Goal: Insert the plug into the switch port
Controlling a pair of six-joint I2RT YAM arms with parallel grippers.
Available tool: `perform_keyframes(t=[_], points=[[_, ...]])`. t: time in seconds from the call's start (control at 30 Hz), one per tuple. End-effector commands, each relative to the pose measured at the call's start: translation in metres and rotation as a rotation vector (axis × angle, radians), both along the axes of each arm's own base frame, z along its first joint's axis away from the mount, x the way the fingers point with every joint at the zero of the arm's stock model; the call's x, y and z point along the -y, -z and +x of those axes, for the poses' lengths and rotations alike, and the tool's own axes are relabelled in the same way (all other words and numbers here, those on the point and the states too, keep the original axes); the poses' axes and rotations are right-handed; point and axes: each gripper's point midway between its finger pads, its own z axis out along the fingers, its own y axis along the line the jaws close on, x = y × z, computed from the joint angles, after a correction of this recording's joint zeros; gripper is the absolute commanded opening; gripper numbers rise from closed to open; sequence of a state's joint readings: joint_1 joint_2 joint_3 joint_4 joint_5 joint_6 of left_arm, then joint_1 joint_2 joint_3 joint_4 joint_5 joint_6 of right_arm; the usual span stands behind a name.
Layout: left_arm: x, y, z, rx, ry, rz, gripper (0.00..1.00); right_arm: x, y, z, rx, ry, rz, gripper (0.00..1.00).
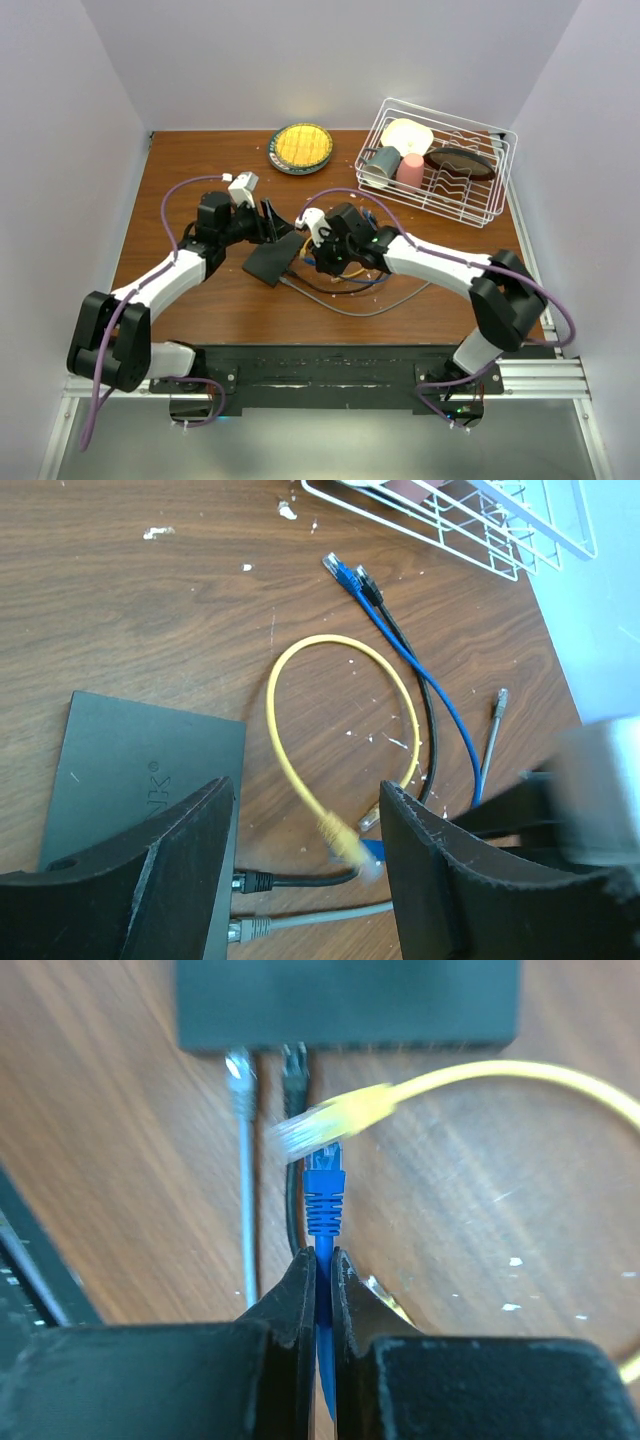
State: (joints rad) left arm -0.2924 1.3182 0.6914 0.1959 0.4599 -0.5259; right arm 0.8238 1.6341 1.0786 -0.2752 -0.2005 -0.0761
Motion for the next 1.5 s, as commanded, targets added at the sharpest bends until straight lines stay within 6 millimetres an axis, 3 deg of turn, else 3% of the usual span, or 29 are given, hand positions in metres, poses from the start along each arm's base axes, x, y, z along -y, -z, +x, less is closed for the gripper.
perform_keyframes(t=[0.0, 0.3, 0.5, 0.77, 1.13, 1.23, 1.33, 1.37, 1.47], points=[[0.0, -0.029, 0.0, 0.123, 0.023, -0.024, 0.65, -0.005, -0.042, -0.002, 0.092, -0.052, 0.085, 0.0], [0.009, -0.07, -0.02, 0.275, 0.115, -0.111, 0.65, -0.015, -0.093, -0.025, 0.146, -0.184, 0.256, 0.0], [0.017, -0.083, -0.034, 0.328, 0.194, -0.154, 0.64, -0.01, -0.106, -0.022, 0.192, -0.161, 0.275, 0.0], [0.034, -0.078, -0.058, 0.3, 0.347, -0.241, 0.61, -0.007, -0.123, -0.011, 0.253, -0.097, 0.313, 0.0], [0.05, -0.07, -0.071, 0.266, 0.454, -0.267, 0.54, -0.008, -0.136, -0.006, 0.282, -0.063, 0.341, 0.0], [0.052, -0.069, -0.07, 0.268, 0.454, -0.267, 0.43, -0.011, -0.138, -0.008, 0.278, -0.077, 0.355, 0.0], [0.055, -0.071, -0.072, 0.271, 0.474, -0.282, 0.18, -0.012, -0.138, -0.009, 0.274, -0.079, 0.361, 0.0], [0.055, -0.072, -0.071, 0.27, 0.469, -0.284, 0.02, -0.012, -0.137, -0.009, 0.272, -0.078, 0.362, 0.0], [0.054, -0.075, -0.069, 0.282, 0.445, -0.286, 0.0, -0.013, -0.135, -0.009, 0.263, -0.08, 0.359, 0.0]])
